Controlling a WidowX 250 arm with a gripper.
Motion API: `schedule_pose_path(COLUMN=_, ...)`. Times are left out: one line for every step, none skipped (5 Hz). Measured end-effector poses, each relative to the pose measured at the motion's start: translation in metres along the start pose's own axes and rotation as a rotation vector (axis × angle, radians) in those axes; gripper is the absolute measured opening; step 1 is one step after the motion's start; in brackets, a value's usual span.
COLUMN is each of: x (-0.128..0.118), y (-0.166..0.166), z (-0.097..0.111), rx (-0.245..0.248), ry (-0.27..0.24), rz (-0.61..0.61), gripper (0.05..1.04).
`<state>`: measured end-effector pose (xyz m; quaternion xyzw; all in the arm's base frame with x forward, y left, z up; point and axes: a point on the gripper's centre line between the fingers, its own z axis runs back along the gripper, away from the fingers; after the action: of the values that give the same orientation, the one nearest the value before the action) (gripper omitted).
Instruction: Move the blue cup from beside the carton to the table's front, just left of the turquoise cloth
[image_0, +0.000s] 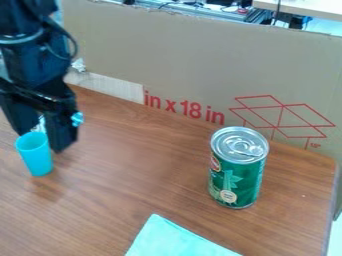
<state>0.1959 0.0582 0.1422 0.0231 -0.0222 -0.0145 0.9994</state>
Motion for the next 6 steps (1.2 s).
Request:
schedule_pose_path(x=0.005, y=0.016, z=-0.010, rx=0.011, ry=0.008, rz=-0.025, gripper=1.001)
schedule_pose_path(x=0.013, y=0.027, z=-0.022, rx=0.018, ry=0.010, rz=-0.029, gripper=1.001)
schedule_pose_path(x=0.019, y=0.030, z=-0.037, rx=0.015, ry=0.020, rz=-0.031, gripper=1.000)
schedule_pose_path(x=0.023, y=0.038, z=-0.043, rx=0.018, ry=0.014, rz=-0.006, gripper=1.001)
schedule_pose_path(x=0.028, y=0.049, z=-0.053, rx=0.012, ry=0.020, rz=0.022, gripper=1.001)
schedule_pose_path(x=0.036, y=0.056, z=-0.061, rx=0.015, ry=0.042, rz=0.037, gripper=1.001)
